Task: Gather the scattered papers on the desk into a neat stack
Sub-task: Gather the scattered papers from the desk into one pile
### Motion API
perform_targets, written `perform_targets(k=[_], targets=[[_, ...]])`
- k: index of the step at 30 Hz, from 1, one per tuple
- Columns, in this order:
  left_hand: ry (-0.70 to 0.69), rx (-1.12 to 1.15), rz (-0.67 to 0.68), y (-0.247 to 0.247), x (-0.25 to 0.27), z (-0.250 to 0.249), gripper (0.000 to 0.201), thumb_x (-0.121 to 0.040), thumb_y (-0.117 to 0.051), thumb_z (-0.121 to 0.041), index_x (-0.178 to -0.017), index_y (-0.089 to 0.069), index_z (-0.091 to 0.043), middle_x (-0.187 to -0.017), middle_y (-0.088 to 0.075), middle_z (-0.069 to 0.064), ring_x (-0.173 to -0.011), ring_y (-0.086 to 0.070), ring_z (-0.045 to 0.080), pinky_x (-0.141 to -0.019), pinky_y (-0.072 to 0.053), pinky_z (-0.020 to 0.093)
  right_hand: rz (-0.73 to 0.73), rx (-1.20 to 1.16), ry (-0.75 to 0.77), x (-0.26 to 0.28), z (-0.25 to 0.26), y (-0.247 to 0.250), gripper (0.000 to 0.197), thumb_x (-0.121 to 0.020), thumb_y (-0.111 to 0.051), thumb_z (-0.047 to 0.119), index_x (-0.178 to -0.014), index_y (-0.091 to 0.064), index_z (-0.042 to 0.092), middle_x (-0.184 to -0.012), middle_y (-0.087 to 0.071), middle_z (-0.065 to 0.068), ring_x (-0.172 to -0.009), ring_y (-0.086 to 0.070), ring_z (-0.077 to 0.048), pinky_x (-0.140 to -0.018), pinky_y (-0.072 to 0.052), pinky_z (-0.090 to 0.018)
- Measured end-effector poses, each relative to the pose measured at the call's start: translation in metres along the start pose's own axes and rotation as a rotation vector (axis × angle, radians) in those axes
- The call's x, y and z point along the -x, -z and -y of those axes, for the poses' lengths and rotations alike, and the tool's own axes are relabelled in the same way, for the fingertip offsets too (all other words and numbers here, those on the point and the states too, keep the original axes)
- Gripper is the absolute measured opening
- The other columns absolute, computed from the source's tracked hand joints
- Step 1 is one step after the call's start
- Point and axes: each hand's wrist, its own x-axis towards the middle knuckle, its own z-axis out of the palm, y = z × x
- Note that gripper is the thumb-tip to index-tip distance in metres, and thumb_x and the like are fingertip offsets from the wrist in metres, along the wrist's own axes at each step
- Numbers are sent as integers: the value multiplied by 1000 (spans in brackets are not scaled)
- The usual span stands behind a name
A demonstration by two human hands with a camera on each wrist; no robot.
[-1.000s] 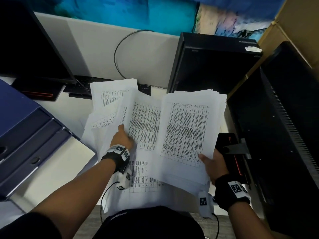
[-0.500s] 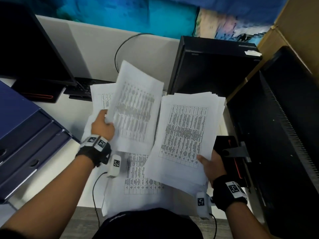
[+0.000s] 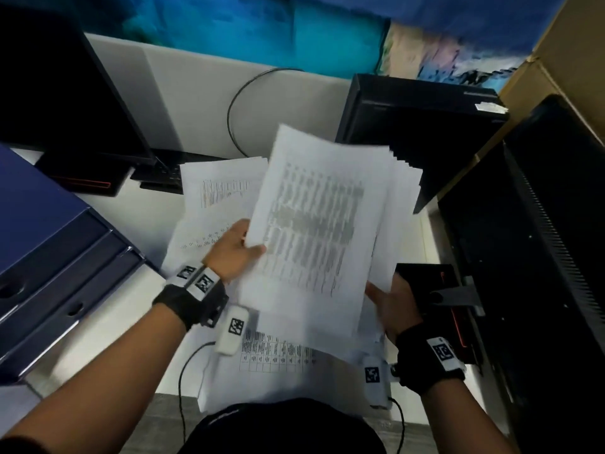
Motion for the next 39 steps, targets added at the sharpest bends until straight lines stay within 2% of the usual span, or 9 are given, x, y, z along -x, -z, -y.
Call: perform_targets(k=[3,7,12,16,20,23,25,34,39], targets=[[98,-41,49,-27,-1,14,38,-95,-57,-15,-129,-39,-17,-104,-60,3,-84,-57,16,-73,-52,35,74,-71,12,3,10,-2,26,-89,-66,2,-112,-68,15,-102,-76,6,-95,-71,-9,-72,-56,-20],[107,125,-3,-38,1,25,40,-91,-62,-7,-123,-40,-18,-107,-65,5,-94,-63,25,-70,-51,32,112,-109,-24,7,15,-1,27,-92,-60,2,-110,-69,19,-106,-76,3,-100,-71,-15,-78,-57,-26],[-17,73,-65,-49,4,23,40,-92,-59,-2,-115,-39,-28,-101,-70,0,-67,-65,18,-54,-53,29,120,-334,-211,7,7,-1,40,-98,-48,41,-123,-64,14,-117,-72,-10,-111,-67,-28,-94,-51,-44],[-63,65,-102,-58,5,29,43,-91,-60,-4,-109,-38,-36,-100,-72,0,-57,-63,18,-50,-50,31,83,-39,-64,11,1,-3,25,-90,-64,6,-107,-64,25,-101,-75,10,-97,-70,-9,-84,-53,-25],[-23,83,-89,-61,11,36,42,-90,-66,-14,-116,-38,-32,-100,-71,-5,-73,-71,20,-61,-56,33,-1,52,-59,12,-7,1,35,-90,-59,-7,-99,-60,26,-97,-67,14,-90,-64,-2,-76,-49,-20],[55,-35,-28,-59,11,50,29,-95,-59,-17,-118,-41,-24,-97,-62,-9,-82,-63,12,-64,-48,17,-14,62,-82,12,-13,7,34,-89,-58,-7,-102,-61,24,-97,-68,10,-90,-65,-6,-75,-50,-23],[163,-206,-72,-50,8,68,22,-93,-57,-22,-115,-52,-20,-104,-63,-6,-94,-61,17,-74,-45,21,-24,81,-92,15,-16,10,32,-89,-58,-7,-106,-61,20,-97,-68,9,-90,-65,-6,-74,-50,-22],[470,-676,-132,-45,13,108,77,-72,-74,-57,-126,-47,-9,-126,-51,16,-115,-55,35,-93,-47,40,-69,100,-133,20,-29,20,33,-89,-57,-9,-113,-59,14,-97,-67,9,-90,-63,-7,-71,-51,-18],[502,-690,-140,-66,13,106,91,-64,-84,-47,-129,-36,-7,-128,-41,16,-117,-49,37,-95,-47,46,-65,91,-131,20,-29,20,33,-90,-57,-9,-113,-58,13,-97,-66,8,-90,-63,-8,-74,-50,-24]])
